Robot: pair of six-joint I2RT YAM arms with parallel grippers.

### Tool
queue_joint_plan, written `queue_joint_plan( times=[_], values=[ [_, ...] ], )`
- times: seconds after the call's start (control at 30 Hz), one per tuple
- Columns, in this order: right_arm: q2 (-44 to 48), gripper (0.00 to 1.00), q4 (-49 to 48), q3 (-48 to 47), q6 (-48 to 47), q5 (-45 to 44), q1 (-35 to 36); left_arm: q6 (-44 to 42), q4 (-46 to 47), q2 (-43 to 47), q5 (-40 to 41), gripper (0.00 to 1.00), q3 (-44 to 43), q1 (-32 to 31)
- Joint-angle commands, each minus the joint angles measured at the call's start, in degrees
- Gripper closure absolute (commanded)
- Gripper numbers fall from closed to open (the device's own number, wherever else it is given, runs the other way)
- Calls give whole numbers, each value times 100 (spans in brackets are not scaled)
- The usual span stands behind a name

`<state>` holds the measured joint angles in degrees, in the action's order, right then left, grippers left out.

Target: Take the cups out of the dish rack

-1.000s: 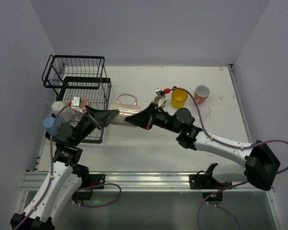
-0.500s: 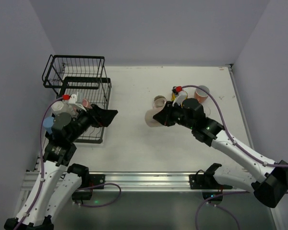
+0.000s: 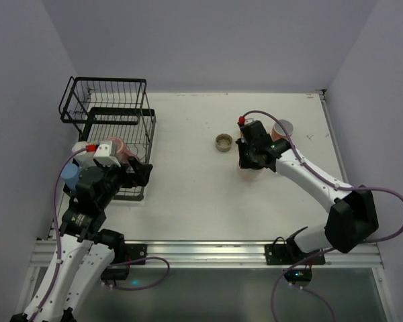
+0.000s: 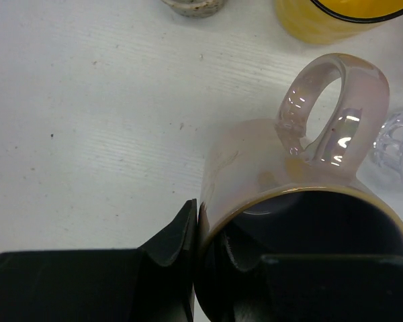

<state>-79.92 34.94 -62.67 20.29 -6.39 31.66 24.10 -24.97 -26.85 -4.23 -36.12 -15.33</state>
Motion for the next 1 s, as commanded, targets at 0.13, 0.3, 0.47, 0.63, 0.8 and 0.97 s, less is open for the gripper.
queue_joint_plan(
  times=[0.13,0.3,0.47,0.63,0.8,0.97],
  values=[
    [-585,100,-198,-632,-579,-529,-55,-177,10,-31,853,0,17,39],
    [-1051,100,-303,-685,-562,-547,-107,-63,-113,-101,1345,0,-18,39],
    [-1219,96,-374,-632,-474,-556,-107,95,-245,-250,1845,0,-71,39],
    [-1062,73,-444,-500,-421,-556,-99,226,-438,-505,2329,0,-185,39],
    [-605,30,-620,-289,-263,-417,-107,350,-324,-812,2558,0,-237,39],
    [342,1,-856,52,-201,-196,-29,464,-316,-1313,2989,0,-554,39]
  ],
)
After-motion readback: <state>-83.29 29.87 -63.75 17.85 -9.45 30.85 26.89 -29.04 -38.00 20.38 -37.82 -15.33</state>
